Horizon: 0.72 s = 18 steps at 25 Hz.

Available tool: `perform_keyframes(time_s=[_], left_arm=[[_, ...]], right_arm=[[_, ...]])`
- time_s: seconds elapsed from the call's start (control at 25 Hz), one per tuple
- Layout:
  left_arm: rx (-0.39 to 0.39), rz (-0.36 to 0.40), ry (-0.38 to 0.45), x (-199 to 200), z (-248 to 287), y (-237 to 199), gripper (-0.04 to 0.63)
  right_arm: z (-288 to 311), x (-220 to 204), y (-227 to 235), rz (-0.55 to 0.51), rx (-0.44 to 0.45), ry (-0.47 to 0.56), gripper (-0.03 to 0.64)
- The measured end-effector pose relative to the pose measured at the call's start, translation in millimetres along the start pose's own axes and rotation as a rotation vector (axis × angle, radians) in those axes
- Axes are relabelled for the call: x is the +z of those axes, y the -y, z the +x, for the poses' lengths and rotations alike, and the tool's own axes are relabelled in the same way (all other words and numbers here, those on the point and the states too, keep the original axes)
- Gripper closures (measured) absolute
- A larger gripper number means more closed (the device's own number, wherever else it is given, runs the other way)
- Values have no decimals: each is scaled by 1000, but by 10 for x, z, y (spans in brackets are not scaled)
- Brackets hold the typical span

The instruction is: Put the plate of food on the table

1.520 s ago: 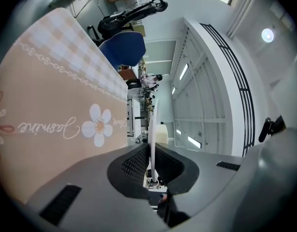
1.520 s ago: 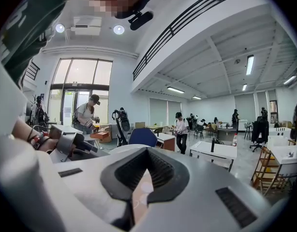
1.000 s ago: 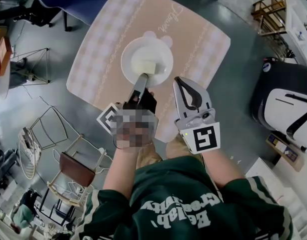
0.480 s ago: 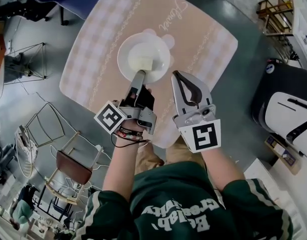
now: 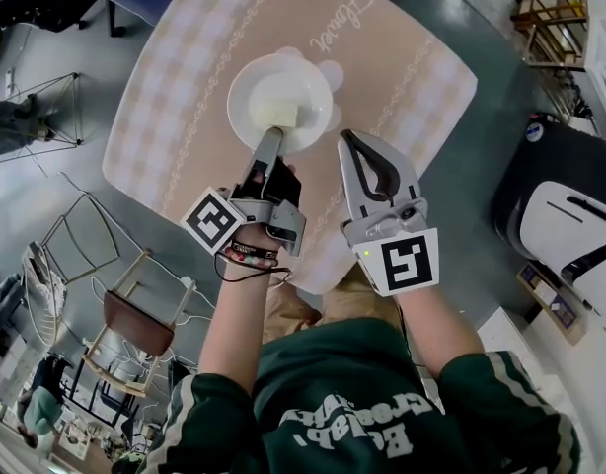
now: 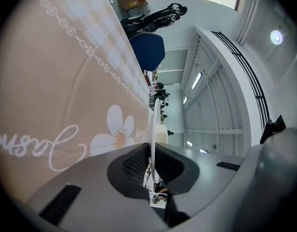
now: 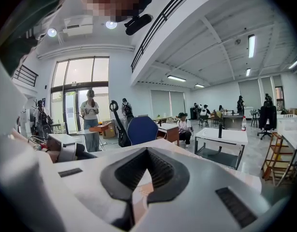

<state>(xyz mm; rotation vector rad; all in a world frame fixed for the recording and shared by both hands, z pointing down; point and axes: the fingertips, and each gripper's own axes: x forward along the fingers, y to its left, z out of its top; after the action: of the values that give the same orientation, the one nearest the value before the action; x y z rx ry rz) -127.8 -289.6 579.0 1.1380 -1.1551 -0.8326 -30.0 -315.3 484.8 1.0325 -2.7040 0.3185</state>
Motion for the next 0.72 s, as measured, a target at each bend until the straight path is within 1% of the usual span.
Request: perform_keyframes(time_s=[0.24, 0.44, 0.72], left_arm=[[40, -36, 3, -4, 64, -169, 566], [78, -23, 6, -2, 60, -298, 566], [145, -11, 22, -16, 110, -472, 561]], right_arm=[[124, -97, 115, 22, -4, 0, 603], [180, -136, 161, 28, 6, 14, 603], [176, -230, 222, 42, 19, 2, 603]])
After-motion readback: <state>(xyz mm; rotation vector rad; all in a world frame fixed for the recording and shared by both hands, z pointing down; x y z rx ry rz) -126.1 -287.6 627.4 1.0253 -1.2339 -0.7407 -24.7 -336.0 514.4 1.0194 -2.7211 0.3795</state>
